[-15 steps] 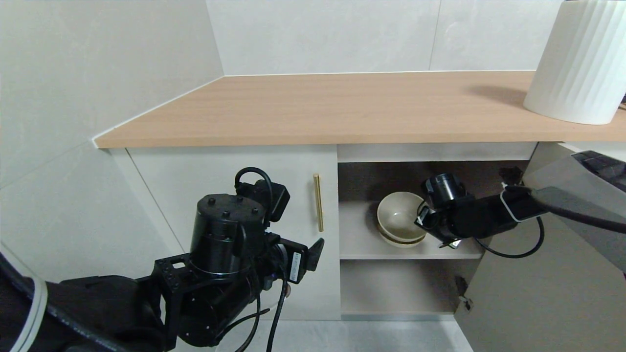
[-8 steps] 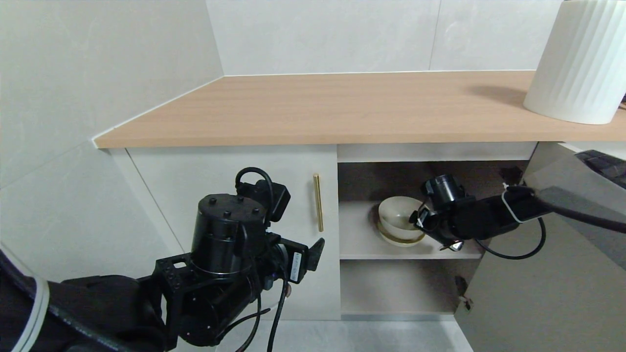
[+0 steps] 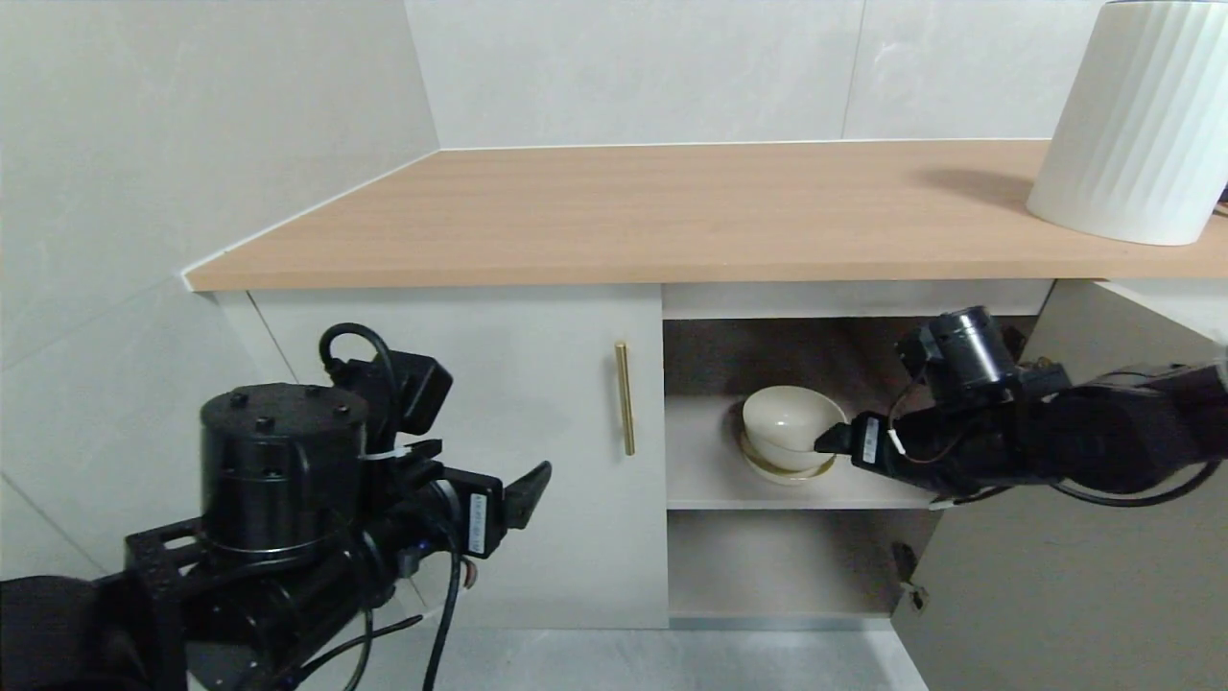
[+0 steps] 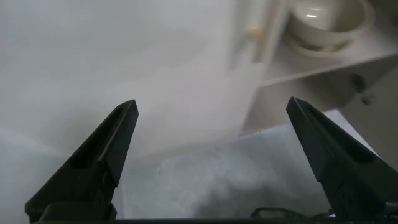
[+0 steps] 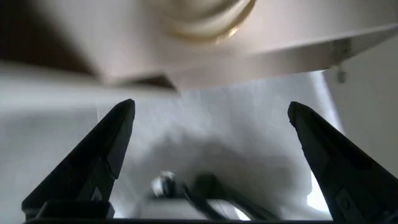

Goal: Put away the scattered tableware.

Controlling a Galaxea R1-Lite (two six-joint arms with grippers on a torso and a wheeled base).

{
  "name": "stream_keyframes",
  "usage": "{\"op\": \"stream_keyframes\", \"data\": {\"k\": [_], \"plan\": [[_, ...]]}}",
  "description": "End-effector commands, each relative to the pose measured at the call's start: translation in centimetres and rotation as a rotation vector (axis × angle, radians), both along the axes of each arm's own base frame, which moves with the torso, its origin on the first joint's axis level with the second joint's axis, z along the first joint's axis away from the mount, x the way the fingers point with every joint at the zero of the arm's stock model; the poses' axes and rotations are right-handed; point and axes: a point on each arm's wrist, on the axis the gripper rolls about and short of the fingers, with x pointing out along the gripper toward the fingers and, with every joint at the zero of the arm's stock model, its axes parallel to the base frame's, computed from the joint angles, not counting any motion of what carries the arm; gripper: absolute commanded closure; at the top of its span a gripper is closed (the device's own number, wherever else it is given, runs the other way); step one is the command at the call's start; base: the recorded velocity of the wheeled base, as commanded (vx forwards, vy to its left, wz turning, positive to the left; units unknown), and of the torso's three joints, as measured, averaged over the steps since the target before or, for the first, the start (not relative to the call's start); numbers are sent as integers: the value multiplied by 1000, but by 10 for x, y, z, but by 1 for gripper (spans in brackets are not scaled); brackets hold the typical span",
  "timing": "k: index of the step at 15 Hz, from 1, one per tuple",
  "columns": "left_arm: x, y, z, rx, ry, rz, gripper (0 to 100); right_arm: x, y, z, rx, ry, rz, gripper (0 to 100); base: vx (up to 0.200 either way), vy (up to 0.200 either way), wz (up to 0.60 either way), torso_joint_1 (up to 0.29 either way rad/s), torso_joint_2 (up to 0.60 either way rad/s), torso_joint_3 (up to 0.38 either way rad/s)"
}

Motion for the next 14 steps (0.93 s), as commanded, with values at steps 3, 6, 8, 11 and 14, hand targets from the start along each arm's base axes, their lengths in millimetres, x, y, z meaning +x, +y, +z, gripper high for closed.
{"op": "stream_keyframes", "data": {"k": [3,6,8,11,14], "plan": [[-18,43,-2,-6,-4,123,0,-131,-19,60,-27,-54,224,0,0,0,0,0,0,0],[-27,51,2,-12,-27,133,0,-146,-42,66,6,-65,184,0,0,0,0,0,0,0],[-23,48,5,-15,-37,130,0,-142,-38,60,-3,-35,203,0,0,0,0,0,0,0],[-12,42,1,1,-19,143,0,-132,-31,45,-37,32,202,0,0,0,0,0,0,0],[-11,42,1,5,-18,151,0,-133,-29,44,-52,28,227,0,-133,0,0,0,-2,2]]}}
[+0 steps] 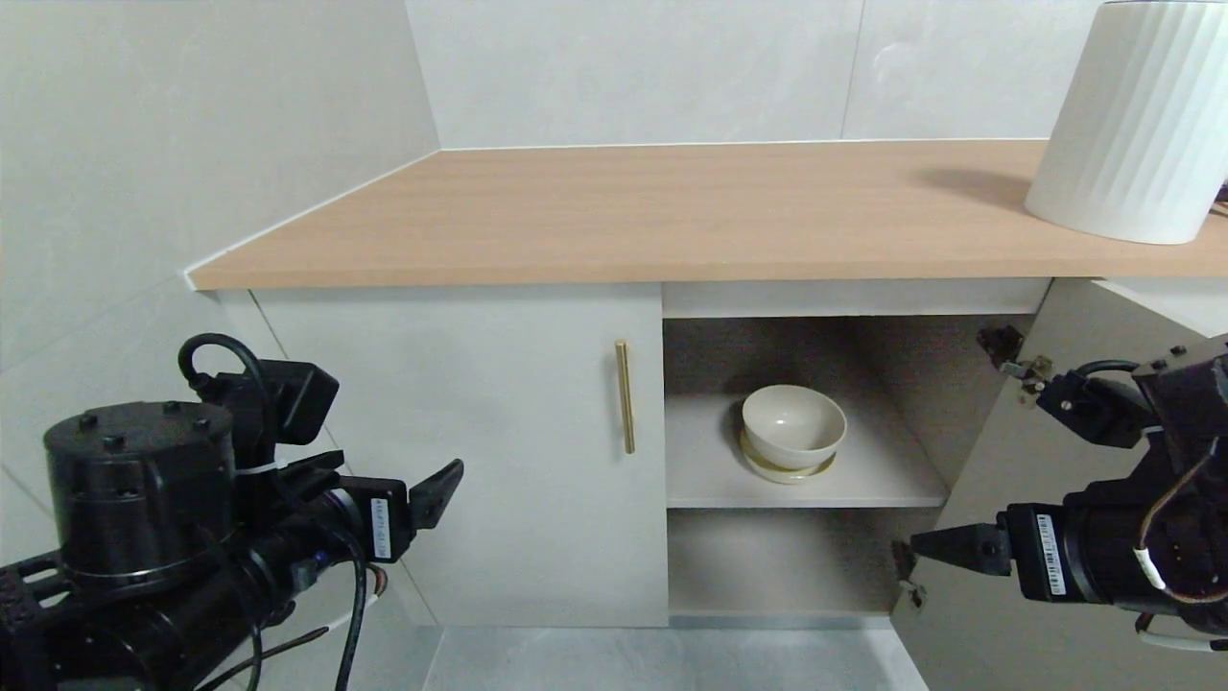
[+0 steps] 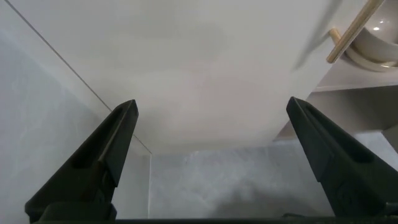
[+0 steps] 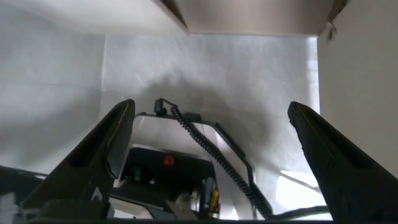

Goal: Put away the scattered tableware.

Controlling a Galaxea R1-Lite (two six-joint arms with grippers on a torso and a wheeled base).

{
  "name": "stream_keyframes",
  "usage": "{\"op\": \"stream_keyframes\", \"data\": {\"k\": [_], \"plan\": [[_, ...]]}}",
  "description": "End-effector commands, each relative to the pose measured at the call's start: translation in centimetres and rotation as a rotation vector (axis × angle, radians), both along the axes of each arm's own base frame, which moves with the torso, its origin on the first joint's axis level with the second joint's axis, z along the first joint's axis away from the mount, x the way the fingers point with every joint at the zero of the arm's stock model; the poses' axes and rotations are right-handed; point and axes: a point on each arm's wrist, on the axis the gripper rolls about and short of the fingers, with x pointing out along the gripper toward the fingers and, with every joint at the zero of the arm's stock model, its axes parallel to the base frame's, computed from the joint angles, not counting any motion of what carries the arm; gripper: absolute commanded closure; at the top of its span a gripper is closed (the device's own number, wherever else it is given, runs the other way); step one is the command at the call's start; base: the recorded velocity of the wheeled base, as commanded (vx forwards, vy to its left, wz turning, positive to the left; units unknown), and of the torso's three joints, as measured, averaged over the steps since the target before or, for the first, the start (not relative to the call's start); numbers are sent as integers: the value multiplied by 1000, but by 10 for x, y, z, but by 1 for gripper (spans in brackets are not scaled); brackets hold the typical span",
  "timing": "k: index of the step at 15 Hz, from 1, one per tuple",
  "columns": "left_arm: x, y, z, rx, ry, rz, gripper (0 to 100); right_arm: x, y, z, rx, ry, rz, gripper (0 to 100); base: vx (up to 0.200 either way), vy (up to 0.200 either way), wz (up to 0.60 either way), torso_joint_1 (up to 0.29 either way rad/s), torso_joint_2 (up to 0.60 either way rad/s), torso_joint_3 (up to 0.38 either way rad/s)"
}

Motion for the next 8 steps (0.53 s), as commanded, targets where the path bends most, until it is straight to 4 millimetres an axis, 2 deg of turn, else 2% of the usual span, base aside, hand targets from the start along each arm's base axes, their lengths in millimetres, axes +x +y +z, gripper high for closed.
{"op": "stream_keyframes", "data": {"k": [1,8], "plan": [[1,-1,-2,4,8,-1,0,0,1,-4,-21,14,15,0,-200,0,0,7,2,-7],[1,-1,-3,7,15,-1,0,-2,0,-8,-48,18,35,0,-200,0,0,0,2,4]]}}
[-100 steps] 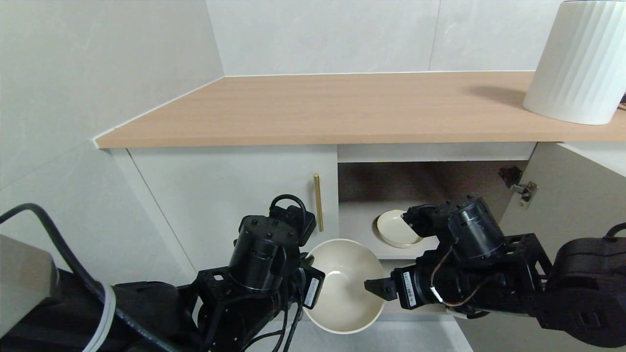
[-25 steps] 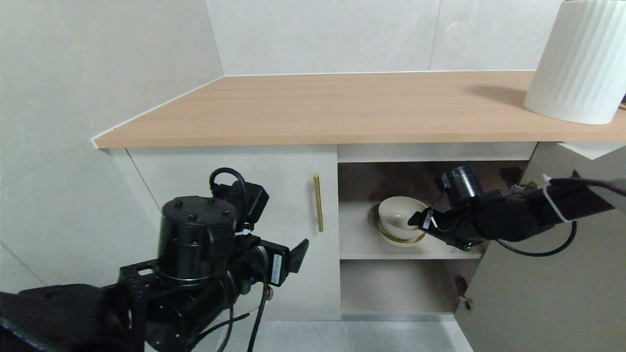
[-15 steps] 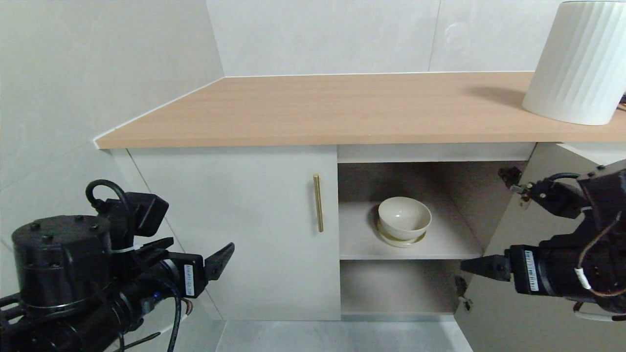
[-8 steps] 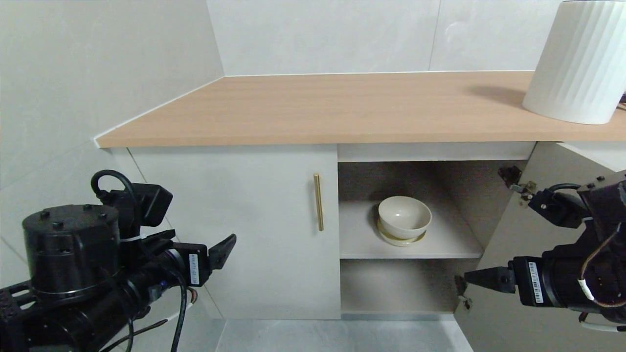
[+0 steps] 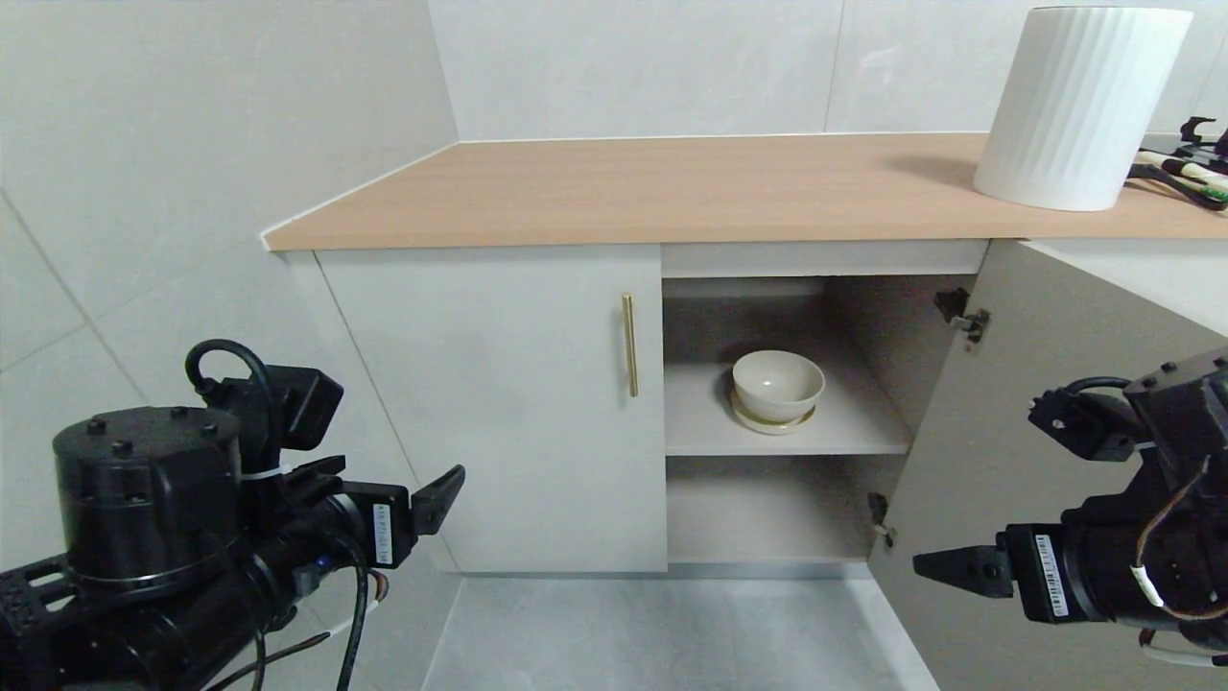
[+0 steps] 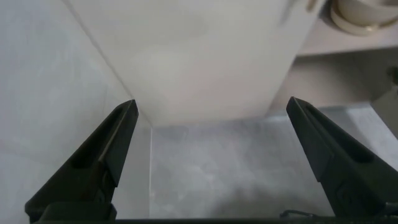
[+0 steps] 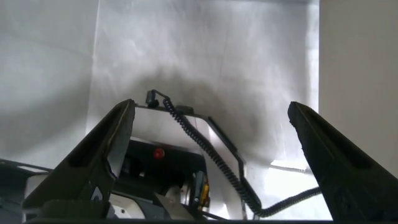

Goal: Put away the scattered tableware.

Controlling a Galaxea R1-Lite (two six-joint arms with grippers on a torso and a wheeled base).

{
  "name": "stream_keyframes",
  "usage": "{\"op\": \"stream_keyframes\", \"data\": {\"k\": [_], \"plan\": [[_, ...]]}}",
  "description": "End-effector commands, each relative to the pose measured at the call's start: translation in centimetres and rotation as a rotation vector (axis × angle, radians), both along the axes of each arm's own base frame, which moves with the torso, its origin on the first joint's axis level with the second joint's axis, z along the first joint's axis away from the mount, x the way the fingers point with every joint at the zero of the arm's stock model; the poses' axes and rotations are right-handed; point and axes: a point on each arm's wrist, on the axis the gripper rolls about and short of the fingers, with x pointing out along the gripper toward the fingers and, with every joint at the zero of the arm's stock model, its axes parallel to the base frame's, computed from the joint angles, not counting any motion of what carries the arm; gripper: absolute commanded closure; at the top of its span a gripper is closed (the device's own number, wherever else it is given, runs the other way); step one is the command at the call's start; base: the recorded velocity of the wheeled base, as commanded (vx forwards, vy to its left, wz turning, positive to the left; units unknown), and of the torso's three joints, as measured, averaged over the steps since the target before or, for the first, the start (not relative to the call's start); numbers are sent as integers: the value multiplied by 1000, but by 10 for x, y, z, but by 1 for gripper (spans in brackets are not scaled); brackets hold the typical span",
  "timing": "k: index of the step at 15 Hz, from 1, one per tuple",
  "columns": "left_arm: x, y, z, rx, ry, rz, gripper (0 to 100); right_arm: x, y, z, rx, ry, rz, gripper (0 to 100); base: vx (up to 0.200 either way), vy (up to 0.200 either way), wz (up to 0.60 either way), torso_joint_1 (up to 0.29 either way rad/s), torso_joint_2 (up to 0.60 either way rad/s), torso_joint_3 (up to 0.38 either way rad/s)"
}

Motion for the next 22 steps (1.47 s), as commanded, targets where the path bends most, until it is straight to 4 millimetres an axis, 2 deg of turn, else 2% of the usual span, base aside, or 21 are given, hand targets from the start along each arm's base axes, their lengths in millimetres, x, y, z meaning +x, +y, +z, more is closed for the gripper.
{"op": "stream_keyframes", "data": {"k": [1,2,11,18,22], "plan": [[0,-1,-1,1,3,-1,0,-1,0,-2,-12,2,6,0,-200,0,0,2,2,7],[0,0,-1,2,4,0,0,-2,-1,-1,-11,-2,8,0,-200,0,0,2,2,2],[-1,0,-1,2,3,-1,0,-4,-2,1,-9,-11,10,0,0,0,0,0,0,0],[0,0,-2,11,4,15,0,-22,-14,14,-50,-71,5,0,0,0,0,0,0,0],[-1,-2,-2,20,4,17,0,-42,-27,17,-121,20,-2,0,0,-50,0,-1,1,1]]}}
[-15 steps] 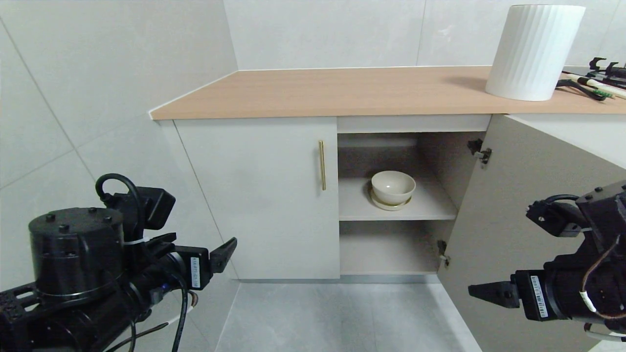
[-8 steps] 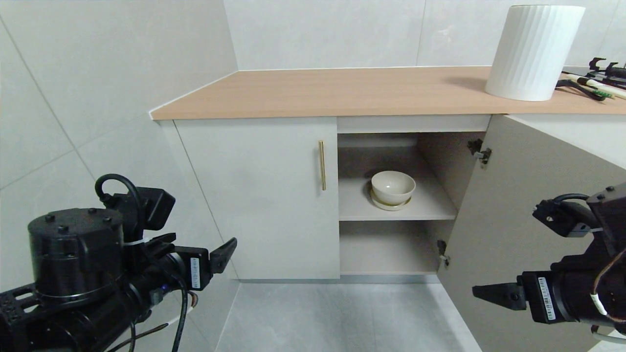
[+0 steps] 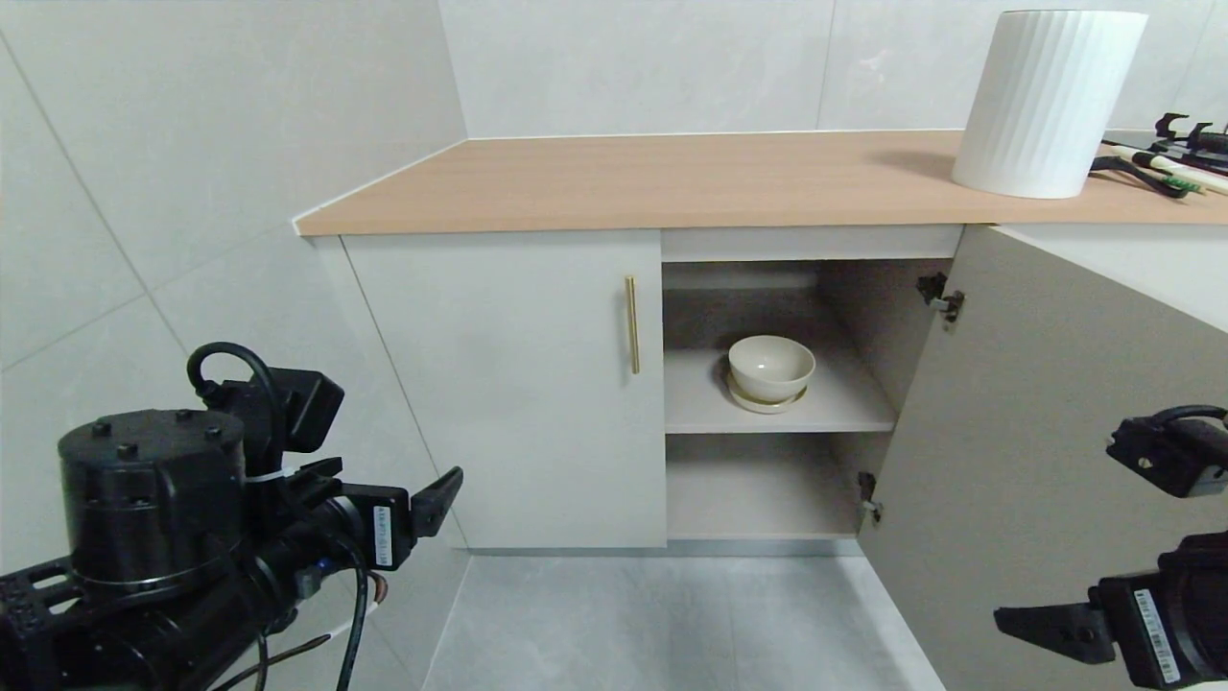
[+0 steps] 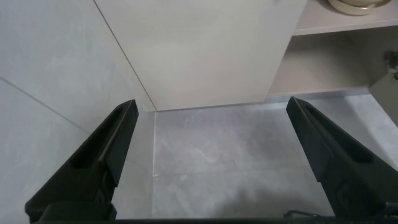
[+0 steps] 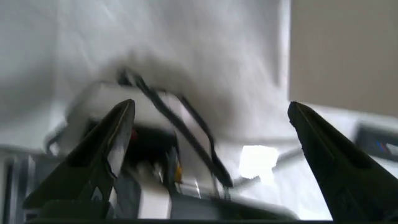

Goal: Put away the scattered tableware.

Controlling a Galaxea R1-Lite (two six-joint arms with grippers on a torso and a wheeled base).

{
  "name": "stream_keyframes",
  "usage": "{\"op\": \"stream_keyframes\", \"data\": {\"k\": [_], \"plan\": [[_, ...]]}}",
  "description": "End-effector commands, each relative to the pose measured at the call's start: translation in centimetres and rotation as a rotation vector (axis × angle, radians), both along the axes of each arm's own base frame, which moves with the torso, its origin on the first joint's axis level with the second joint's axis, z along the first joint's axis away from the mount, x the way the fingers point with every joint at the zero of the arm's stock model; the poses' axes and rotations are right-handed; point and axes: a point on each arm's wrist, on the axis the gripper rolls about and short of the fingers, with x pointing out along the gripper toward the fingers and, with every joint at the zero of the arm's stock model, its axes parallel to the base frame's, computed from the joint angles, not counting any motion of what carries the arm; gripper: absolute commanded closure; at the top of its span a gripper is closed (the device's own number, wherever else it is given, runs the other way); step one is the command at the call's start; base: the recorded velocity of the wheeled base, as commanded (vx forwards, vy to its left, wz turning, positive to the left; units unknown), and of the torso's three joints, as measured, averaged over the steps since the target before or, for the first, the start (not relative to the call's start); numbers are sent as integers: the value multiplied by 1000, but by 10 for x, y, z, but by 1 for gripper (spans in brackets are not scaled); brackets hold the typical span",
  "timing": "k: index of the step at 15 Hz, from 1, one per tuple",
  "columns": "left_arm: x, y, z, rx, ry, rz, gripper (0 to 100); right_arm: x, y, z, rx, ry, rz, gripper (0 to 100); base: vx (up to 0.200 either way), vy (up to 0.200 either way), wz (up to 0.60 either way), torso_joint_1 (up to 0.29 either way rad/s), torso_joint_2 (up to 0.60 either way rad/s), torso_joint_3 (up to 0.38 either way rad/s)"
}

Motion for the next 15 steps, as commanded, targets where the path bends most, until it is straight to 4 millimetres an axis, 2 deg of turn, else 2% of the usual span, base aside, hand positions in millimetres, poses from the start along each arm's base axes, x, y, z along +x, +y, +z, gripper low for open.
{"op": "stream_keyframes", "data": {"k": [1,6,11,15], "plan": [[0,-1,-1,11,1,3,0,-8,-5,5,-3,-1,-4,0,0,-200,0,7,2,2],[-1,-1,-2,20,5,7,0,-14,-11,6,-91,14,-54,0,0,-200,0,1,3,1],[-1,-1,-3,22,9,4,0,-32,-22,22,-150,116,-48,0,0,-200,0,2,1,0],[-1,0,-2,19,4,6,0,-35,-31,29,-181,143,-114,0,0,0,0,0,0,0]]}}
